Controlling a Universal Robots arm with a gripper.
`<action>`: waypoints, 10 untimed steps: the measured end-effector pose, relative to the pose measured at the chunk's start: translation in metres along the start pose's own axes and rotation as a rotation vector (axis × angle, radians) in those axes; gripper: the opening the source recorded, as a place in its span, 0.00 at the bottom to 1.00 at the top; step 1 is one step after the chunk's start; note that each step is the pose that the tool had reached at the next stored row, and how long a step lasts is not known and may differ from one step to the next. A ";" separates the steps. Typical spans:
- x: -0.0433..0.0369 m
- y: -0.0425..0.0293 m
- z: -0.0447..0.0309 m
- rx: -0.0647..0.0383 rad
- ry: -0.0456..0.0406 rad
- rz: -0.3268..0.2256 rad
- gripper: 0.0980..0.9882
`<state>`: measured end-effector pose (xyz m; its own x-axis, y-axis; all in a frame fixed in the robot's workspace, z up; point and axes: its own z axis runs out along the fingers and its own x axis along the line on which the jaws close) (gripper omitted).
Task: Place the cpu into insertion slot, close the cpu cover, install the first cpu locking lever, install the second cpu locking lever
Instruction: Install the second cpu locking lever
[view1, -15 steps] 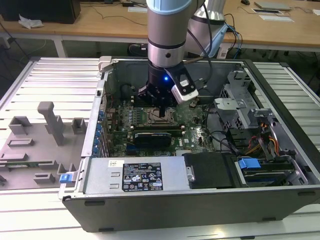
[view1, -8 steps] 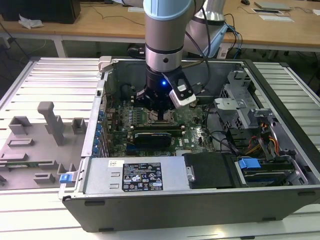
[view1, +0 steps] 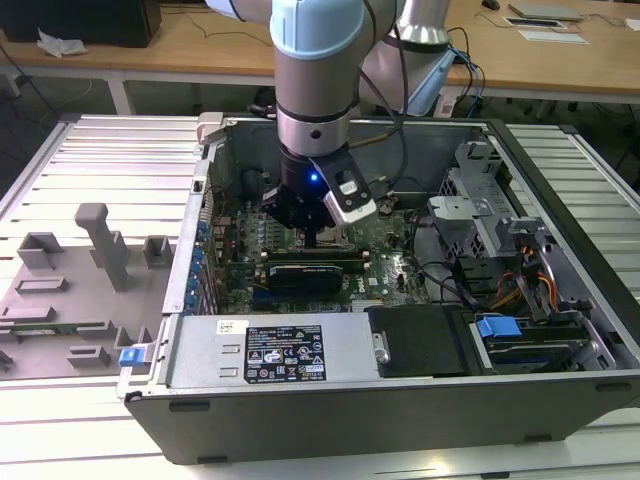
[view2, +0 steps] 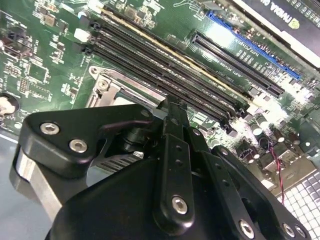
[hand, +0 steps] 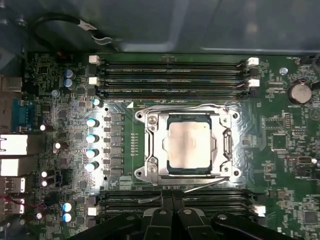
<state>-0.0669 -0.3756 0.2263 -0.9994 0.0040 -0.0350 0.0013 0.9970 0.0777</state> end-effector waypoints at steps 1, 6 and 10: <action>0.0007 -0.0003 0.0007 -0.003 0.0000 0.000 0.01; 0.0061 -0.0063 0.0036 -0.045 -0.0006 0.002 0.01; 0.0093 -0.0121 0.0054 -0.078 -0.0007 0.003 0.01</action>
<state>-0.0759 -0.3872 0.2196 -0.9994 0.0068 -0.0354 0.0012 0.9878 0.1557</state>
